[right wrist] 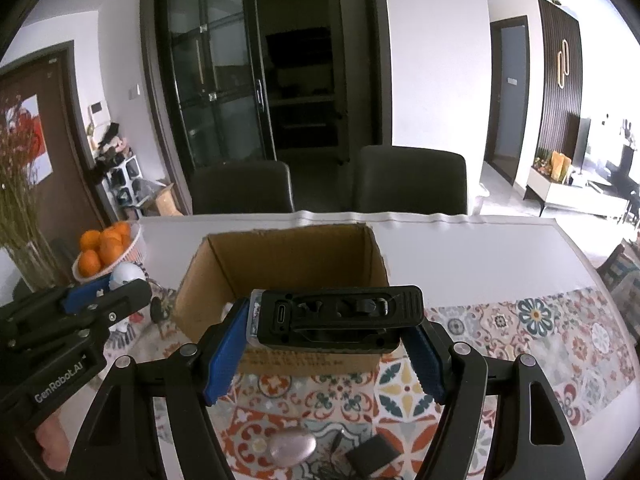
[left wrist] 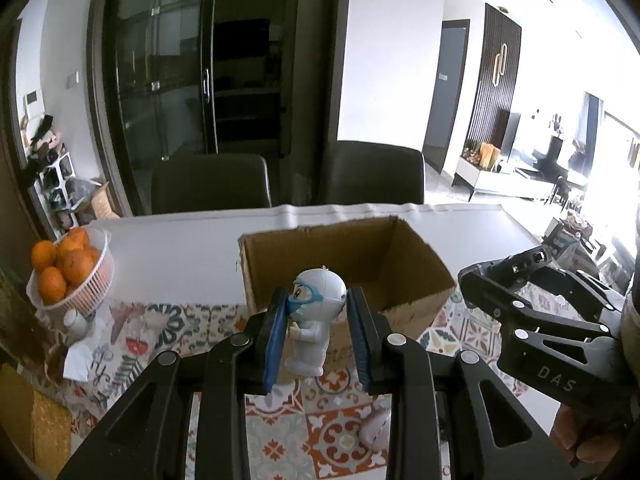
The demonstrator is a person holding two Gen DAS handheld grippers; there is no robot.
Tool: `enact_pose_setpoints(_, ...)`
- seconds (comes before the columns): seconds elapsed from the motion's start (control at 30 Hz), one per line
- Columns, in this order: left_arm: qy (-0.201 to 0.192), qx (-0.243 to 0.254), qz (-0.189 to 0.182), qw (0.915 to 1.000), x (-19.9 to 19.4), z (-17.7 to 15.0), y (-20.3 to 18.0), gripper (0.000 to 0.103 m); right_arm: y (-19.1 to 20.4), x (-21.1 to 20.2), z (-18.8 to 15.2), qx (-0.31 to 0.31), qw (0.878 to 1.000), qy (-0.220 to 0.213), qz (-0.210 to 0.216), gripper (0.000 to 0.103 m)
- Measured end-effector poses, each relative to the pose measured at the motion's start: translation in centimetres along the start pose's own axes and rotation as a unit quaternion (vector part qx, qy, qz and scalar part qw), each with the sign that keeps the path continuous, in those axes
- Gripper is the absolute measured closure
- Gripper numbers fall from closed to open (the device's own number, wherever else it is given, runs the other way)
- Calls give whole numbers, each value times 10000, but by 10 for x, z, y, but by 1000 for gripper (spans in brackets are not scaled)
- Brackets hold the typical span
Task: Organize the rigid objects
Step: 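Lift the figurine with left tool while right tool carries the black device over the box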
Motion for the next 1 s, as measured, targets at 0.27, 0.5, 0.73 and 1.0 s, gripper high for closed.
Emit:
enact_pose_setpoints(0.27, -9, -29, -31, 10000, 13, 28, 6, 73, 1, 12, 28, -11, 9999, 53, 88, 30)
enact_pose_setpoints(0.5, 146, -187, -80, 9997, 30, 45, 15, 73, 3, 30, 51, -94, 9998, 117, 121, 30)
enact_pose_setpoints(0.73, 403, -194, -9, 9990, 54, 60, 25, 73, 9, 59, 63, -169, 9985, 465, 247, 30)
enact_pose_setpoints(1.0, 809, -334, -7, 9962, 86, 63, 37, 73, 16, 99, 62, -261, 9931, 1097, 324, 30)
Point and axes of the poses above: each gripper's, at about its wrist camera, not at the fingertips, and x roughly the way its jaws point, y to its left, z to its top, the point moved 1 cm from there along x, roughly the way its jaws point, and after that the axes turned 15 degrees about -z, right-handed, at the moved point
